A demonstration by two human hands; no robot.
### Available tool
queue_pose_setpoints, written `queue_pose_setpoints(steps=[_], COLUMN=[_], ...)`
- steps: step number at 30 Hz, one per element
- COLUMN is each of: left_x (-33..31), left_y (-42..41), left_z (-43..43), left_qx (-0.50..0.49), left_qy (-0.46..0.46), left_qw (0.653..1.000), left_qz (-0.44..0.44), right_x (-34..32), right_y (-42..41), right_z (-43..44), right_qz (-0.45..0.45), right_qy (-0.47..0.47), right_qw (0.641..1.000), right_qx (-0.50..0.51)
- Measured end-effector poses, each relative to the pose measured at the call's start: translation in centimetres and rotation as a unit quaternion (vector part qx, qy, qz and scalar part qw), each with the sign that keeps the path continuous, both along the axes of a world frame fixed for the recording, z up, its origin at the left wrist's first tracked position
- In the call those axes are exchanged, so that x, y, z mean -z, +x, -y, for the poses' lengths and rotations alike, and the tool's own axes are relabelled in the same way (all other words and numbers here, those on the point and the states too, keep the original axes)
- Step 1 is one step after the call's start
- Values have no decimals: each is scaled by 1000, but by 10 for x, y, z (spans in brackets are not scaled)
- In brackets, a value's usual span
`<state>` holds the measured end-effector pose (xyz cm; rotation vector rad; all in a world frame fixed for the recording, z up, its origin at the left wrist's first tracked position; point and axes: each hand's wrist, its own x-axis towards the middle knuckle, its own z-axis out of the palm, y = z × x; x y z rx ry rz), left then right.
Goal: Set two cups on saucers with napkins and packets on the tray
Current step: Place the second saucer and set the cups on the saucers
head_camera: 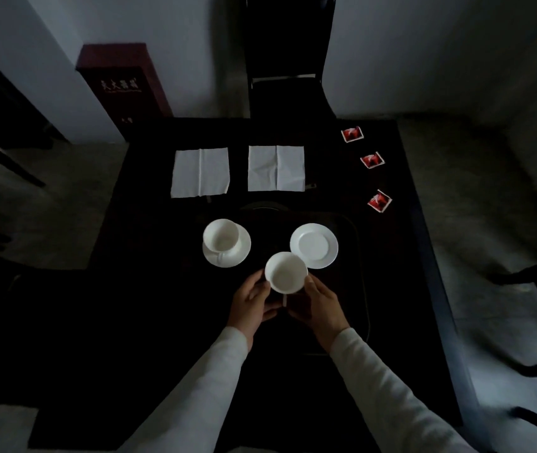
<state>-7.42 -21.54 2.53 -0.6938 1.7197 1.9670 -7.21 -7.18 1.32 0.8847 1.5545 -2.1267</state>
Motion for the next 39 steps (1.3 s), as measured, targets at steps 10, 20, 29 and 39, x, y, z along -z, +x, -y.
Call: queue_pose_setpoints(steps=[10,20,29,39], left_x=[24,39,50,58], left_y=[-38,-68,-85,-92], left_z=[-61,-89,-95,-97], left_qx=[0,8,20,17], left_qy=[-16,-10,-14,-10], left_qw=[1000,999,999,999], left_qz=[24,32,35,31], right_x=[20,41,58,69], right_y=[-36,-69,-89,-94], right_z=[-63,-87,-92,-95], right_qz=[11,15,26,23], right_qy=[-8,-7,-11,-4], right_qw=[1000,1000,1000,1000], right_qx=[-11,1,2,10])
